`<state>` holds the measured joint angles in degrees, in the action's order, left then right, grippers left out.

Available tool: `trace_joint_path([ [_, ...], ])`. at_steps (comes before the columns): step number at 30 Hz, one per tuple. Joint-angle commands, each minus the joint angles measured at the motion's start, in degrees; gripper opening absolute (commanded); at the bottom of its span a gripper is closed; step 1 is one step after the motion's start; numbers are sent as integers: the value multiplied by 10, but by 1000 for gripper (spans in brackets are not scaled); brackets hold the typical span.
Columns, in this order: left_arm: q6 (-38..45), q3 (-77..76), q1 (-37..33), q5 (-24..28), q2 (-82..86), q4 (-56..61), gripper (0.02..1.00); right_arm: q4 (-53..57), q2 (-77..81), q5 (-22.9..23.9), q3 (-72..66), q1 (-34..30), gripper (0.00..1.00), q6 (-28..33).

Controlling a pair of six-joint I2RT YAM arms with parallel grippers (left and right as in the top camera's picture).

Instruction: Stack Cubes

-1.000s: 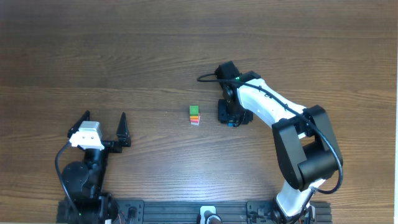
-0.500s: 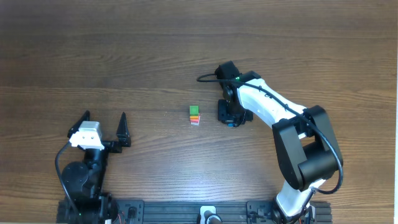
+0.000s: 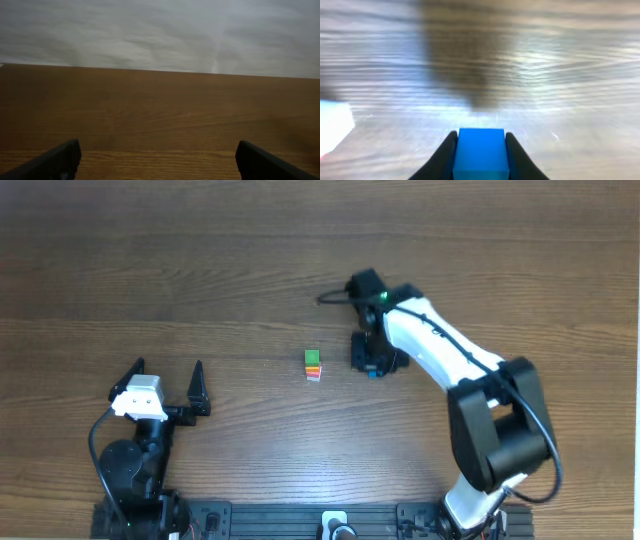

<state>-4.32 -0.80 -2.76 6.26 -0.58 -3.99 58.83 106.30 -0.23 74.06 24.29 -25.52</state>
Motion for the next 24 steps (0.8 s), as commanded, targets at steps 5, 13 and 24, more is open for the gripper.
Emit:
trace_joint_path([
  [5,-6,5,-3,8,4,2,1000,130,-43,48,233,71,38,-17],
  [13,-6,5,-3,8,4,2,998,158,-16,48,260,156,12,-84],
  [24,-6,5,-3,7,4,2,1000,155,54,45,260,189,12,-114],
])
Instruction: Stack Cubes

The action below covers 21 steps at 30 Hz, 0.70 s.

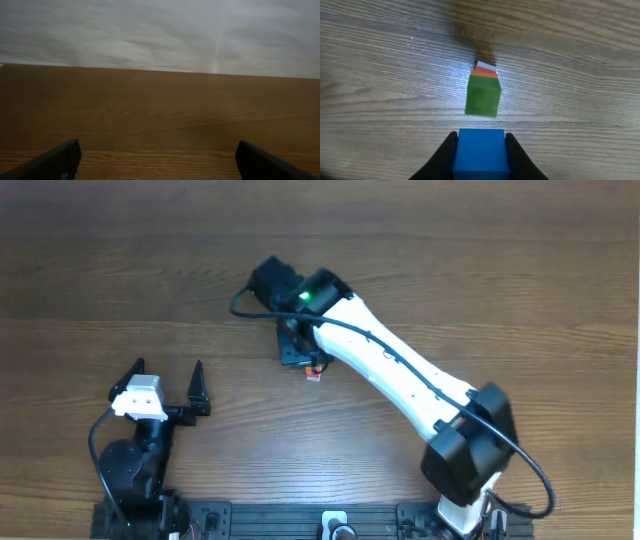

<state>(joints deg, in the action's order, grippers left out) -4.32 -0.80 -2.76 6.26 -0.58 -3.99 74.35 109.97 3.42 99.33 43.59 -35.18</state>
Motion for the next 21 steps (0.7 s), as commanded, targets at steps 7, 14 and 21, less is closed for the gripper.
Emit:
trace_joint_path([
  [7,-6,5,-3,8,4,2,998,-8,29,9,7,-13,12,-26],
  [14,-6,5,-3,7,4,2,998,-13,34,9,6,-21,9,-42],
  [21,-6,5,-3,7,4,2,998,-28,36,-2,-5,-21,9,-42],
])
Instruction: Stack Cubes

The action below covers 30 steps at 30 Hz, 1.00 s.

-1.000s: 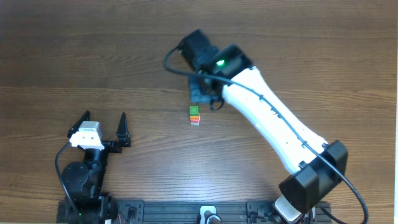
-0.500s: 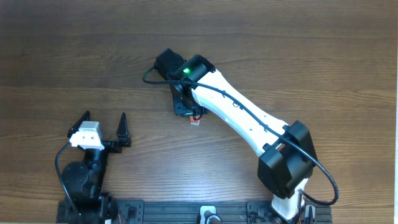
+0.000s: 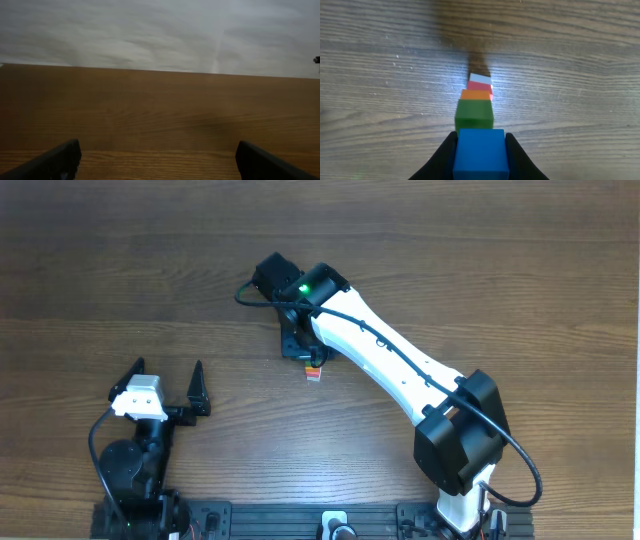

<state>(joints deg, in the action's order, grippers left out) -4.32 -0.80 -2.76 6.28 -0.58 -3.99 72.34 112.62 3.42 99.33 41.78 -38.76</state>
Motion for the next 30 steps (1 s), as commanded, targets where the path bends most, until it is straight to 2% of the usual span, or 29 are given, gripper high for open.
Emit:
trace_joint_path([
  [1,-6,5,-3,7,4,2,1000,-10,10,-3,-7,-3,12,-6],
  [30,-6,5,-3,7,4,2,998,-16,10,-6,-16,-1,12,-10],
])
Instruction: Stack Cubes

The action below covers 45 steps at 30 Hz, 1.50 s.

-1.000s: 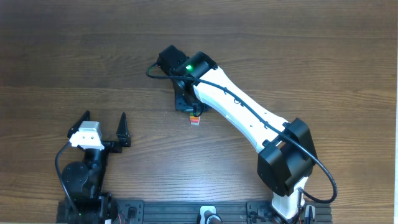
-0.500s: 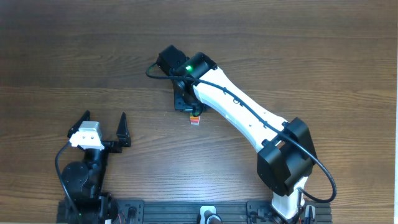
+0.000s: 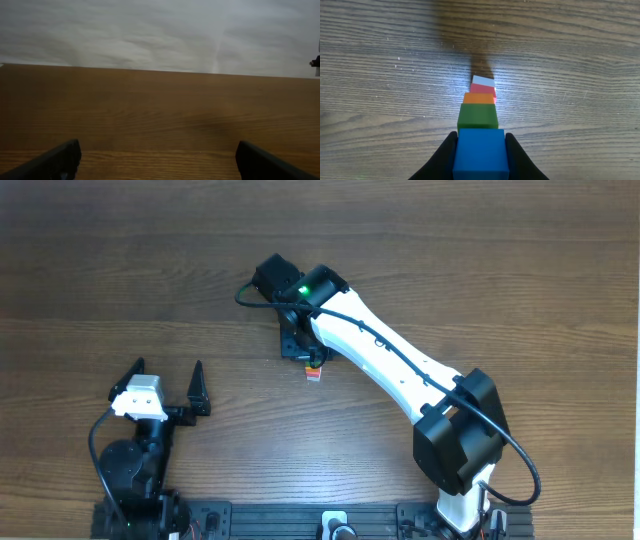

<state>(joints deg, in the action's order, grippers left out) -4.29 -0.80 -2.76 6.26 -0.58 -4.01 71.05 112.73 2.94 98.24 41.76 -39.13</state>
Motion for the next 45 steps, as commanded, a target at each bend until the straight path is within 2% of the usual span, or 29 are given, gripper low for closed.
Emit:
trace_joint_path([
  [1,-6,5,-3,8,4,2,996,-3,9,-1,-5,-1,14,-7],
  [14,-6,5,-3,8,4,2,1000,-4,9,-2,-6,1,91,-7],
  [29,-6,5,-3,8,4,2,1000,-15,9,-3,-14,2,128,-7],
  [32,-6,5,-3,8,4,2,1000,-15,9,-3,-14,2,229,-7],
  [33,-6,5,-3,8,4,2,998,-15,9,-3,-14,2,336,-7],
  [37,-6,5,-3,8,4,2,1000,-15,9,-3,-14,2,516,-7],
  [44,-6,5,-3,7,4,2,1000,-15,9,-3,-14,2,726,-7],
  [45,-6,5,-3,8,4,2,1000,-15,9,-3,-14,2,831,-7],
])
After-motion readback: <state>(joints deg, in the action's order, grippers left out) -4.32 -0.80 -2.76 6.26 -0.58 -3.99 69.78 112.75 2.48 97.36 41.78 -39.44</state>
